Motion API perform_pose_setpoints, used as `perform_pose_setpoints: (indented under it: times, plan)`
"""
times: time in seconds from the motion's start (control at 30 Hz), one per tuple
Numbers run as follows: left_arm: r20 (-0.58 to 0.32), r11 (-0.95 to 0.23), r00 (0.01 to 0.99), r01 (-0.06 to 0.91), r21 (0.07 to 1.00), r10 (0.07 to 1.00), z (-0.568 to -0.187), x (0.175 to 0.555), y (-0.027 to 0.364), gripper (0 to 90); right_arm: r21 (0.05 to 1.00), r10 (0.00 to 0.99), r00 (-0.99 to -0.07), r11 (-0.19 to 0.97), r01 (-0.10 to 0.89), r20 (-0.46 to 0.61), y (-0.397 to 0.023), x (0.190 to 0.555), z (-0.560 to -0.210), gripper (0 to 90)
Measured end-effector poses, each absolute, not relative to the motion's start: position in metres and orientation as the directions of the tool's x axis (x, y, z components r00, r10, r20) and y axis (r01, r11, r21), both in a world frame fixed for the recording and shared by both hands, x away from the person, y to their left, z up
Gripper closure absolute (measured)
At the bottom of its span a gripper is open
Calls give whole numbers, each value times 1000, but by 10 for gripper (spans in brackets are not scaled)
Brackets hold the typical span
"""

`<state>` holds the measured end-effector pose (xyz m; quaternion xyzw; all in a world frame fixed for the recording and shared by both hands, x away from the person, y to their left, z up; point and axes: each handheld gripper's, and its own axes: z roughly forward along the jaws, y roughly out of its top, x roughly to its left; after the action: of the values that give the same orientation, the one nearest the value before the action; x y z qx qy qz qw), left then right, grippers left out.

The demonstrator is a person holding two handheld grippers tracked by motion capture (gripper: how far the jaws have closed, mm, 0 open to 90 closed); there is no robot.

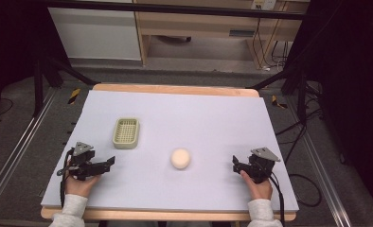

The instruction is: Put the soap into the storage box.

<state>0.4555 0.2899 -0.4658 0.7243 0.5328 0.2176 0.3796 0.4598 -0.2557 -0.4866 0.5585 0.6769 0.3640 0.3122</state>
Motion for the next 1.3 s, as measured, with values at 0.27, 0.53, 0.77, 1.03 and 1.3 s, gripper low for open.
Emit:
perform_pose_setpoints:
  times: [0.27, 0.53, 0.77, 1.03, 1.3]
  plan:
    - [-75, -174, 371, 592, 787, 925, -460, 450, 274, 149, 844, 984, -179, 108, 526, -15, -256, 459, -486, 40]
    - [-62, -205, 406, 580, 789, 912, -457, 447, 262, 157, 844, 983, -182, 110, 525, -16, -256, 459, -486, 43]
    - [-61, -209, 414, 575, 791, 908, -455, 445, 258, 157, 844, 983, -183, 111, 525, -15, -256, 459, -487, 44]
    - [-61, -212, 423, 568, 795, 904, -453, 444, 254, 159, 842, 984, -179, 107, 529, -13, -256, 460, -487, 45]
    - [-63, -219, 442, 558, 800, 895, -448, 443, 248, 171, 840, 983, -184, 109, 531, -12, -256, 460, -487, 45]
